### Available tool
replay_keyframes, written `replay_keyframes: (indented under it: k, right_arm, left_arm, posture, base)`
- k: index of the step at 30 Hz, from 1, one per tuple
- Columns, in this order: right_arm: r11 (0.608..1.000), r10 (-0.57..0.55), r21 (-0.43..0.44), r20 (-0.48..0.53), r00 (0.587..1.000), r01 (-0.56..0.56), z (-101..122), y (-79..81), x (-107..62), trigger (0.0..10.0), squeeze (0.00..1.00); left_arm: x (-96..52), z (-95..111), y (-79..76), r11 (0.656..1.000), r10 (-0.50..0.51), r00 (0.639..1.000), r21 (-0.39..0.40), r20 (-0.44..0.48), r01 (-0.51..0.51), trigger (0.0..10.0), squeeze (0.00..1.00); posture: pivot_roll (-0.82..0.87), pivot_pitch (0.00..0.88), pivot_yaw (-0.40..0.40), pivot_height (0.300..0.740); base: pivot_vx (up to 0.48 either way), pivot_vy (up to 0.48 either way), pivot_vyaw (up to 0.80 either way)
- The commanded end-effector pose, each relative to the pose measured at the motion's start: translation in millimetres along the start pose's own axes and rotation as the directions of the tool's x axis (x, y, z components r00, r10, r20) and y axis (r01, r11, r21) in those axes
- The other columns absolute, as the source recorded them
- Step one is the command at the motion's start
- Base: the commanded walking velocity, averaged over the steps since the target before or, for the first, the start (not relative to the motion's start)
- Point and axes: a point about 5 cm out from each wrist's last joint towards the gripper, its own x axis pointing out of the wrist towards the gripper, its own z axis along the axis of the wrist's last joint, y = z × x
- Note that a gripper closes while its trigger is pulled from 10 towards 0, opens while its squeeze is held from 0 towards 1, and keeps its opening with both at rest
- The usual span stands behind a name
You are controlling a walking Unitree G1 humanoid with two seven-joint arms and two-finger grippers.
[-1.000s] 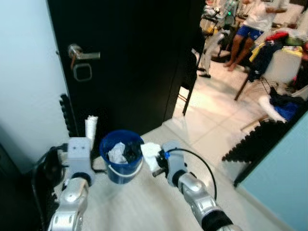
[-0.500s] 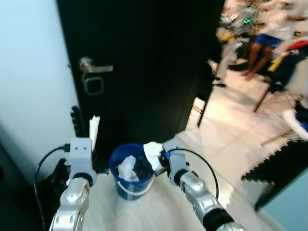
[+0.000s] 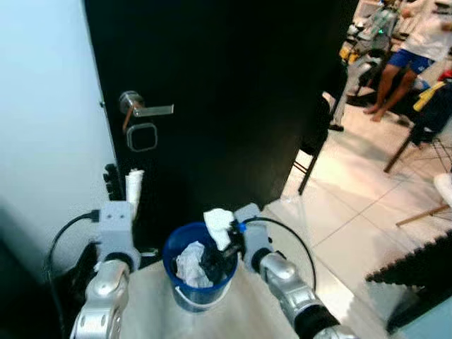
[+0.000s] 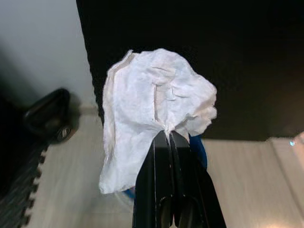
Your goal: Clean up the room
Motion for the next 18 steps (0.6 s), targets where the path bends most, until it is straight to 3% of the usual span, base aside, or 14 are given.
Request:
replay_keyframes:
  k: [1, 18]
  right_arm:
    - [1.000, 0.002, 0.009, 0.001, 1.000, -0.002, -1.3, 2.2, 0.0, 10.0, 0.00]
    - [1.000, -0.017, -0.002, -0.004, 1.000, 0.017, -4.4, -2.4, -2.6, 10.0, 0.00]
  left_arm:
    - [-0.2, -3.6, 1.3, 1.000, 0.002, 1.000, 0.017, -0.016, -0.002, 10.0, 0.00]
    - [1.7, -4.8, -2.3, 1.000, -0.021, 1.000, 0.023, -0.024, 0.021, 10.0, 0.00]
  posture:
    - [0.13, 0.000, -0.129, 0.740]
    - [0.12, 0.000, -0.127, 0.740]
  base:
    - [0.349, 0.000, 0.00]
    - [0.346, 0.000, 0.00]
